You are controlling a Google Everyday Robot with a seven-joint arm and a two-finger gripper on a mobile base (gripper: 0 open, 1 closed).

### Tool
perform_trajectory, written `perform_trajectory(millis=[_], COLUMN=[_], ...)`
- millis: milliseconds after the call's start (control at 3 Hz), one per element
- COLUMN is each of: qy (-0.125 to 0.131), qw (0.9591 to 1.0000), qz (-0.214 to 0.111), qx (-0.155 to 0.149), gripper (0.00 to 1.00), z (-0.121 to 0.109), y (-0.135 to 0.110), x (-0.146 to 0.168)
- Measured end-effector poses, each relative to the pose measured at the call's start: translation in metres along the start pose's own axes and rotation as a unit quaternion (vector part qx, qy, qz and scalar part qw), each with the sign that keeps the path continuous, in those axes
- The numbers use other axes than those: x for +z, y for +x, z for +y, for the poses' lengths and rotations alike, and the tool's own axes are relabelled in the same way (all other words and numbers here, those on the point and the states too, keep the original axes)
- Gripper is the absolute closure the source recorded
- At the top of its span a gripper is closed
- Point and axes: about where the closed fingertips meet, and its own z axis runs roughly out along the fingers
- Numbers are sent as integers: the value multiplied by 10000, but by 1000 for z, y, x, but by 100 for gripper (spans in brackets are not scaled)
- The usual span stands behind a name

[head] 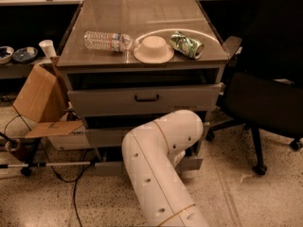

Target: Close bottom drawer

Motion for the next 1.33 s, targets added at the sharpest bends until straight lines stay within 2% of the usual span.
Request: perform_trajectory(millis=[333, 667, 1333], qy=[150, 200, 175], qw=[9998, 9997, 9998], qz=[-89, -105, -93], qx=[-56, -104, -102], gripper=[11, 0, 0], z=[-7, -8, -6], y=[-11, -16, -15], x=[-3, -4, -4])
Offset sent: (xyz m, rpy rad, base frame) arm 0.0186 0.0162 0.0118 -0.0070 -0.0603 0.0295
